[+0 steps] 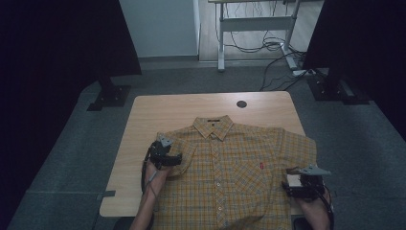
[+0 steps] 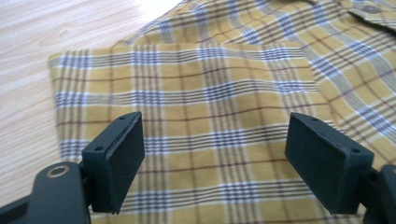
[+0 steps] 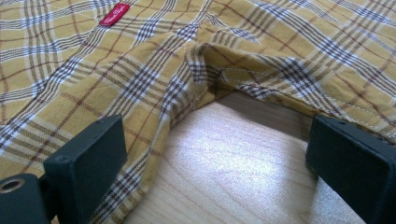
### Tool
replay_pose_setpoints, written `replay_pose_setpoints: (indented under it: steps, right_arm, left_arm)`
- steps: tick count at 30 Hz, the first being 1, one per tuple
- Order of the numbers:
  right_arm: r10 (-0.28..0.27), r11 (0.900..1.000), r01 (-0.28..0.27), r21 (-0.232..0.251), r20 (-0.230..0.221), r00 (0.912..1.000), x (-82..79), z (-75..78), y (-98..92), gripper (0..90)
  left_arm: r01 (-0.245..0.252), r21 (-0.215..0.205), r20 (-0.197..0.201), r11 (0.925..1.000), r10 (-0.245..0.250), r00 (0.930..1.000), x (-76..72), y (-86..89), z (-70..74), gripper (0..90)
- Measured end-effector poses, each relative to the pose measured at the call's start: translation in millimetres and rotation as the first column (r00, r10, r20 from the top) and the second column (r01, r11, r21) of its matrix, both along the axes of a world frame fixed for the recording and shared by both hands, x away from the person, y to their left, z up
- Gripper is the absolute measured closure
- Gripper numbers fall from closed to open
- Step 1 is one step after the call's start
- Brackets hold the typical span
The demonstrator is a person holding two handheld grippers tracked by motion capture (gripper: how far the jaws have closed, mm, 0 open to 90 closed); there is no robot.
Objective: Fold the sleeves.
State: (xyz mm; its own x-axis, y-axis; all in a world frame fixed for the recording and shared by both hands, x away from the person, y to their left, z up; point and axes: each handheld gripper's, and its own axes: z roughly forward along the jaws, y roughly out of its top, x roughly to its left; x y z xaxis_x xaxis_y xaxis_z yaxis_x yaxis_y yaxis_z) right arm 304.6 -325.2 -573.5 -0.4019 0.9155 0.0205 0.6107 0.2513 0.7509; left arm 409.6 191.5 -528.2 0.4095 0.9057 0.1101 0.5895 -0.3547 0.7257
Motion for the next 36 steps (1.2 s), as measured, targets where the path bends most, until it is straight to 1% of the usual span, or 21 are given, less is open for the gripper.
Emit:
replay_pose_setpoints:
  steps: [4, 6, 8, 12, 16, 18, 20, 22, 25, 26, 29, 32, 34, 36]
  right_arm:
    - [0.0, 1.0, 0.0, 0.0, 0.0, 1.0, 0.0, 0.0, 0.0, 4.7]
    - [0.001, 1.0, -0.001, 0.0, 0.0, 1.0, 0.0, 0.0, 0.0, 4.7]
    - [0.0, 1.0, 0.0, 0.0, 0.0, 1.0, 0.0, 0.0, 0.0, 4.7]
    - [0.001, 1.0, -0.001, 0.0, 0.0, 1.0, 0.0, 0.0, 0.1, 4.7]
    - [0.0, 1.0, 0.0, 0.0, 0.0, 1.0, 0.0, 0.0, 0.1, 4.8]
    - [0.0, 1.0, 0.0, 0.0, 0.0, 1.0, -0.1, 0.0, 0.2, 4.7]
    - [-0.001, 1.0, 0.001, -0.001, 0.0, 1.0, -0.1, 0.0, 0.3, 4.7]
    - [-0.002, 1.0, 0.002, -0.001, 0.0, 1.0, -0.2, 0.0, 0.5, 4.7]
    - [-0.003, 1.0, 0.003, -0.001, 0.0, 1.0, -0.2, 0.0, 0.7, 4.7]
    - [-0.003, 1.0, 0.003, -0.001, 0.0, 1.0, -0.2, 0.0, 0.8, 4.7]
    - [-0.003, 1.0, 0.003, -0.001, 0.0, 1.0, -0.2, 0.0, 0.9, 4.7]
    - [-0.003, 1.0, 0.003, -0.001, 0.0, 1.0, -0.2, 0.0, 0.9, 4.7]
    - [-0.003, 1.0, 0.003, -0.001, -0.001, 1.0, -0.2, 0.1, 0.8, 4.7]
    - [-0.003, 1.0, 0.003, -0.001, -0.001, 1.0, -0.2, 0.0, 0.8, 4.7]
  left_arm:
    - [-0.006, -0.038, 0.001, 0.9993, 0.006, 1.0, -2.1, 8.3, 3.5, 18.7]
    - [0.004, -0.052, -0.008, 0.9986, -0.004, 1.0, -4.9, 10.8, 4.5, 18.1]
    - [0.016, -0.057, -0.018, 0.9982, -0.017, 0.9997, -9.6, 13.9, 4.4, 17.6]
    - [0.026, -0.074, -0.038, 0.9969, -0.029, 0.9989, -22.6, 26.3, 2.6, 17.6]
    - [0.025, -0.108, -0.051, 0.9939, -0.03, 0.9982, -40.5, 42.7, -0.1, 17.6]
    - [0.03, -0.114, -0.063, 0.993, -0.037, 0.9974, -49.6, 49.0, -2.7, 17.6]
    - [0.038, -0.1, -0.08, 0.9943, -0.046, 0.9957, -57.3, 53.4, -6.3, 17.1]
    - [0.037, -0.06, -0.089, 0.9975, -0.042, 0.9952, -63.0, 55.2, -10.5, 17.1]
    - [0.031, 0.005, -0.083, 0.9995, -0.031, 0.9961, -66.3, 54.9, -16.7, 16.9]
    - [0.031, 0.004, -0.077, 0.9995, -0.03, 0.9966, -66.1, 54.7, -17.5, 16.3]
    - [0.034, 0.009, -0.078, 0.9994, -0.033, 0.9964, -63.5, 53.3, -16.6, 16.2]
    - [0.036, -0.01, -0.078, 0.9993, -0.036, 0.9963, -61.5, 52.8, -13.1, 16.1]
    - [0.043, 0.0, -0.064, 0.9991, -0.043, 0.997, -61.5, 52.2, -9.2, 15.9]
    - [0.047, -0.002, -0.05, 0.9989, -0.047, 0.9976, -61.8, 52.7, -4.0, 15.0]
